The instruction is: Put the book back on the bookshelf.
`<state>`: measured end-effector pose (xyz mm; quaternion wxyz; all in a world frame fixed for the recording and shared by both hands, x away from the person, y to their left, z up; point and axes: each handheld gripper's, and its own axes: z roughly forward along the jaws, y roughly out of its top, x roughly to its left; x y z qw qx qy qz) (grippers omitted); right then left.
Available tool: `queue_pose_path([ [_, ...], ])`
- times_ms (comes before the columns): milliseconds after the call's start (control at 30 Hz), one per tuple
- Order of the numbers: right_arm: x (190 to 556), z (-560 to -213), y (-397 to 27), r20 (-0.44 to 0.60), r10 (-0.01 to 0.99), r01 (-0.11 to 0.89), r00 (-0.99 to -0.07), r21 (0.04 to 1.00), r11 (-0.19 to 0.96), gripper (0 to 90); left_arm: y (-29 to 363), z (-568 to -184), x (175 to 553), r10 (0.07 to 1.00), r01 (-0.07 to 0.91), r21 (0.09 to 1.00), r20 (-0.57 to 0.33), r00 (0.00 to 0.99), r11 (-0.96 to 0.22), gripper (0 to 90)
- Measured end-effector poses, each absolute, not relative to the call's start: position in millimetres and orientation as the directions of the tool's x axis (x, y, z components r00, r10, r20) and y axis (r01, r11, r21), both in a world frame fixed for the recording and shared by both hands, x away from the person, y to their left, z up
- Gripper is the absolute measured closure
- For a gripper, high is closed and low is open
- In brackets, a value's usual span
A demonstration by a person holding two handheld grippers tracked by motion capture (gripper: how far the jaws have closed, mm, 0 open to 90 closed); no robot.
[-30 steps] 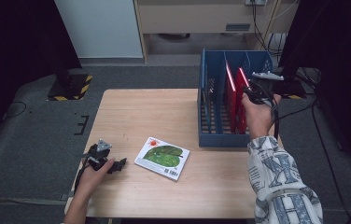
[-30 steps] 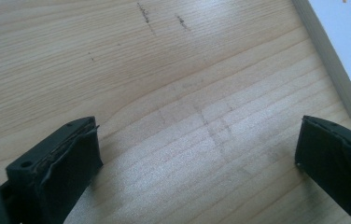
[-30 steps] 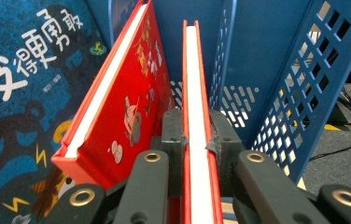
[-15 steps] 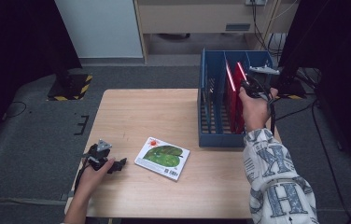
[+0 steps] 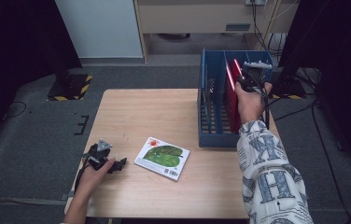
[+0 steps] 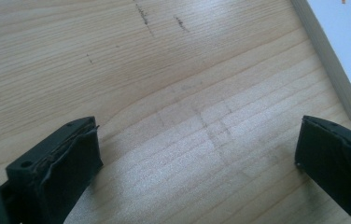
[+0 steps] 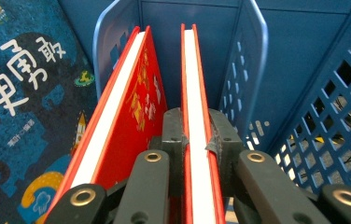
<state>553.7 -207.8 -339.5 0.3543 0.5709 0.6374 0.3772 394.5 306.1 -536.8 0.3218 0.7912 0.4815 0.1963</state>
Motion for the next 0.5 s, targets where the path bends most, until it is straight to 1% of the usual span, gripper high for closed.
queue_pose_path([
  [367, 560.1, -341.4, -208.6, -0.017, 0.995, 0.465, -0.103, 0.883, 0.063, 78.6, 306.0, -536.7, 395.0, 0.887, 0.634, 0.698, 0.003, 0.462, -0.333, 0.0],
  [500, 558.7, -341.8, -207.5, 0.013, 0.992, 0.463, -0.126, 0.885, 0.047, 74.7, 305.7, -536.8, 394.8, 0.888, 0.636, 0.698, -0.001, 0.46, -0.329, 0.0],
])
